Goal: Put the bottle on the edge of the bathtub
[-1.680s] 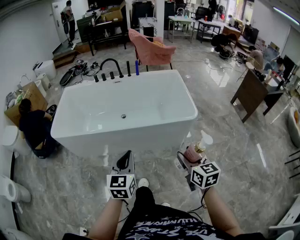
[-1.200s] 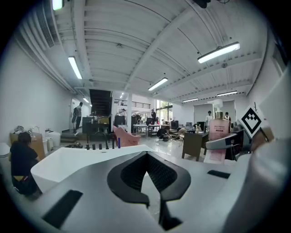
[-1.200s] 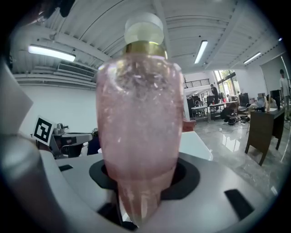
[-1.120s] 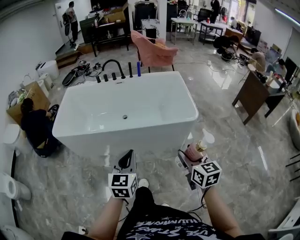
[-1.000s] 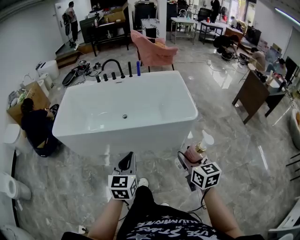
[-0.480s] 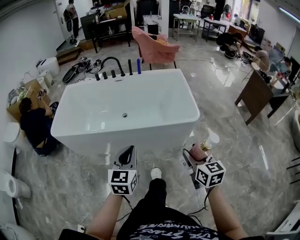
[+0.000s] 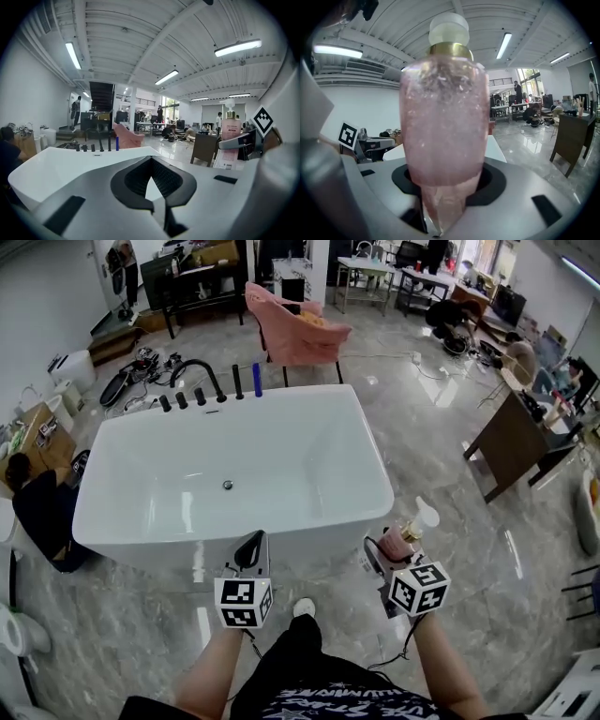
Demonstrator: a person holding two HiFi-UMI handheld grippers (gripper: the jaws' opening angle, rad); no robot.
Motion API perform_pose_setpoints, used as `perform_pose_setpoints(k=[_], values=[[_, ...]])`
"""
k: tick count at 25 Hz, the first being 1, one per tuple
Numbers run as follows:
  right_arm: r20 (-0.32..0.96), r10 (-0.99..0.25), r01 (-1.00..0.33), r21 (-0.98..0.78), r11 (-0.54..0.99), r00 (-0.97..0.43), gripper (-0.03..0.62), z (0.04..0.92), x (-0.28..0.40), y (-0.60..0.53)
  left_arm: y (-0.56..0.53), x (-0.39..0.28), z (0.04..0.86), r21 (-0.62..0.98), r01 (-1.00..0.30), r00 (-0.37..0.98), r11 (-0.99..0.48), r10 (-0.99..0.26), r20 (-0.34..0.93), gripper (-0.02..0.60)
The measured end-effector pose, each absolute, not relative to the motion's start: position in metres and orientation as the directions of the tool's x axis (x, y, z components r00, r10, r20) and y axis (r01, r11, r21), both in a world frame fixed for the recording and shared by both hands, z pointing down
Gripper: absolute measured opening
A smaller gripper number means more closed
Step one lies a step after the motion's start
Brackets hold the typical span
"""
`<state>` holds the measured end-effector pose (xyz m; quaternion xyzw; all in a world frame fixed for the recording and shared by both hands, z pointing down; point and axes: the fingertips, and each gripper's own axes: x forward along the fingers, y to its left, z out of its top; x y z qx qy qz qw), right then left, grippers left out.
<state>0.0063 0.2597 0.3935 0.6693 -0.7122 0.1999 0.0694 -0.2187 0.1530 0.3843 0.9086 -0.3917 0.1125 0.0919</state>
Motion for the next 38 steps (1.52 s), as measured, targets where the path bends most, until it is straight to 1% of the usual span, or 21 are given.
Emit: perform_pose_setpoints(k=[10,18,22,28,33,38], values=[[0.372,-0.927,-0.98,-0.196,-0.028,-0.048,0.222,0.389,0.08,0.121,0.022,-0.167,0.397,0.093,-0.736,0.662,-0.671,-0.684,0.307,0.015],[0.359,-0.932,-0.979,-0.205,-0.024,-0.052,0.222,0.393,0.117,0.054,-0.027,-0.155,0.408,0.098,-0.767,0.626,-0.634,-0.708,0.326,0.015],[0.351,-0.932,-0.975,-0.223,0.01,-0.09,0.223,0.397,0.135,0.011,-0.052,-0.15,0.413,0.096,-0.8,0.587,-0.593,-0.737,0.335,0.015],[0.347,-0.915,-0.965,-0.229,0.131,-0.207,0.222,0.414,0.175,-0.07,-0.087,-0.128,0.424,0.088,-0.879,0.466,-0.469,-0.805,0.368,0.015],[0.371,-0.866,-0.937,-0.226,0.266,-0.336,0.222,0.433,0.237,-0.149,-0.117,-0.073,0.421,0.09,-0.94,0.337,-0.328,-0.862,0.379,0.015],[0.408,-0.8,-0.898,-0.227,0.378,-0.44,0.222,0.449,0.302,-0.22,-0.154,-0.022,0.434,0.091,-0.984,0.176,-0.151,-0.885,0.43,0.015]])
